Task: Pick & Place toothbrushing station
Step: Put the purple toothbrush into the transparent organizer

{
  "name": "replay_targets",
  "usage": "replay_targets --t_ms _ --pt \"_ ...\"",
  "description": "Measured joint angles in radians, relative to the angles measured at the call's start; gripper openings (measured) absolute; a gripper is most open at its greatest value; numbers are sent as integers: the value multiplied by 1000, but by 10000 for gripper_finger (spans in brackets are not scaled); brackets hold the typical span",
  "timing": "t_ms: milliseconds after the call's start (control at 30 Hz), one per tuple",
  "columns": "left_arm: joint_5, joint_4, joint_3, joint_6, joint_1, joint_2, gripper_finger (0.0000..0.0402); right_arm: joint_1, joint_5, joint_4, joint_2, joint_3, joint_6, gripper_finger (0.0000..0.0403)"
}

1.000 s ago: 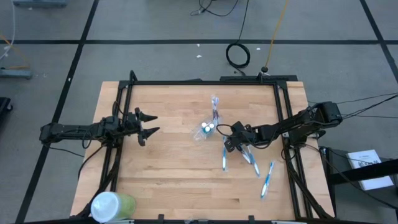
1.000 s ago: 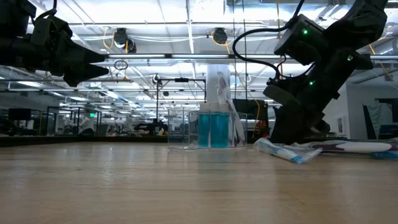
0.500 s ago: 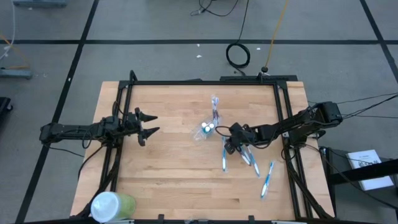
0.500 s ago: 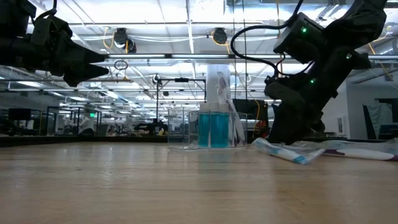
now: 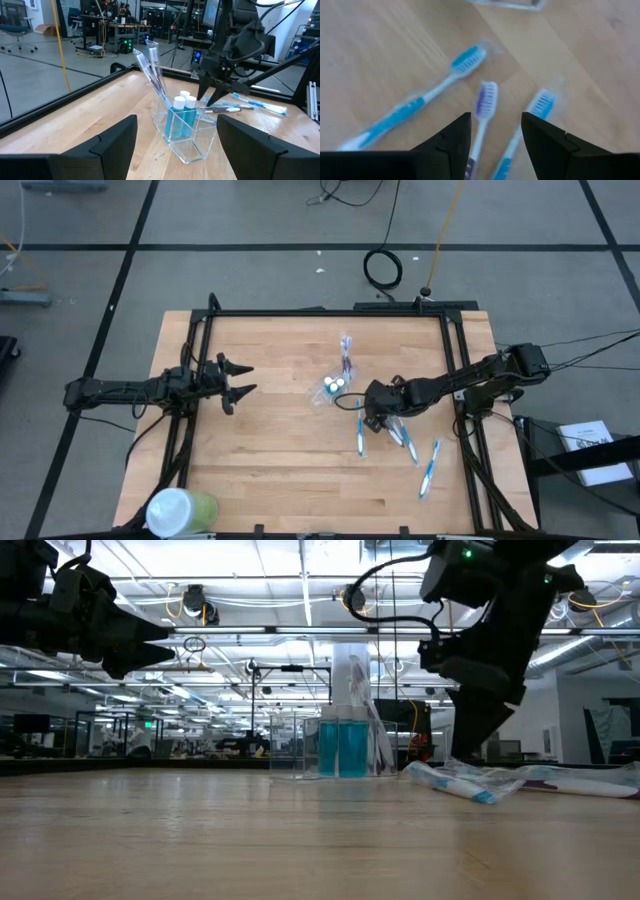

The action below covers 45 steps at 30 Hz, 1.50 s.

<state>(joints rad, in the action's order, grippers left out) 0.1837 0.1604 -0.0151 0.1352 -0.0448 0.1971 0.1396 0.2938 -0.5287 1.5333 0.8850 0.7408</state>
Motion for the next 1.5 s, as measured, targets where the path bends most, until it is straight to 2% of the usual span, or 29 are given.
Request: replay_targets --t_ms 133,533,867,1500 --pt "0 0 0 0 0 0 283 1 5 -2 5 2 6 165" --pt "0 0 0 0 0 0 283 0 -33 55 131 6 -5 164" --pt "0 -1 0 0 0 0 283 -17 -34 65 146 5 34 161" --pt "0 0 0 0 0 0 283 -27 23 101 149 3 49 69"
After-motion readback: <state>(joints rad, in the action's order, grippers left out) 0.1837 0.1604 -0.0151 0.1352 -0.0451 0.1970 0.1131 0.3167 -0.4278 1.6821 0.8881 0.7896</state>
